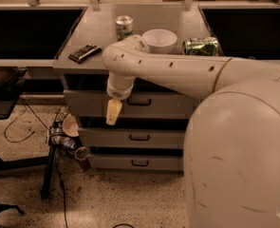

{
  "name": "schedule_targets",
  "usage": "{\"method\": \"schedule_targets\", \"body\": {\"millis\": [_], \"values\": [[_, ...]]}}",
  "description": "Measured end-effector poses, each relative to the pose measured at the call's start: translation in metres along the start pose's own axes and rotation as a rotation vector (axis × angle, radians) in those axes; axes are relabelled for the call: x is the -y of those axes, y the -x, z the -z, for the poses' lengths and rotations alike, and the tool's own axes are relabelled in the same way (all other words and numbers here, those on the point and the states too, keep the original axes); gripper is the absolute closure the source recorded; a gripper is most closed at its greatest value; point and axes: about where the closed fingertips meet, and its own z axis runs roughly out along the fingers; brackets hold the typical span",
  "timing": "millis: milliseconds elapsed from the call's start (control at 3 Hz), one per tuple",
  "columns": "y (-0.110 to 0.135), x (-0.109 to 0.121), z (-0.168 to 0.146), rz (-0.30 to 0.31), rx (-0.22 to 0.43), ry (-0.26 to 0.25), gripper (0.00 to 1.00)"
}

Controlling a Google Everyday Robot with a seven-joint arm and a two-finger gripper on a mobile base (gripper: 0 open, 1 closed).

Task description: Open top drawer

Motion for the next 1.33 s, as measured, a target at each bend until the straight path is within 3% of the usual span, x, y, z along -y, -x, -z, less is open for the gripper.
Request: {"method": "schedule_targets", "body": {"millis": [667, 1000, 1333], "values": [[0.002, -0.008, -0.028, 0.009, -0.044, 0.048, 0.0], [0.003, -0.008, -0.032, -0.016, -0.062, 0.037, 0.0], [0.002, -0.006, -0.031, -0.063, -0.079, -0.004, 0.18]]}}
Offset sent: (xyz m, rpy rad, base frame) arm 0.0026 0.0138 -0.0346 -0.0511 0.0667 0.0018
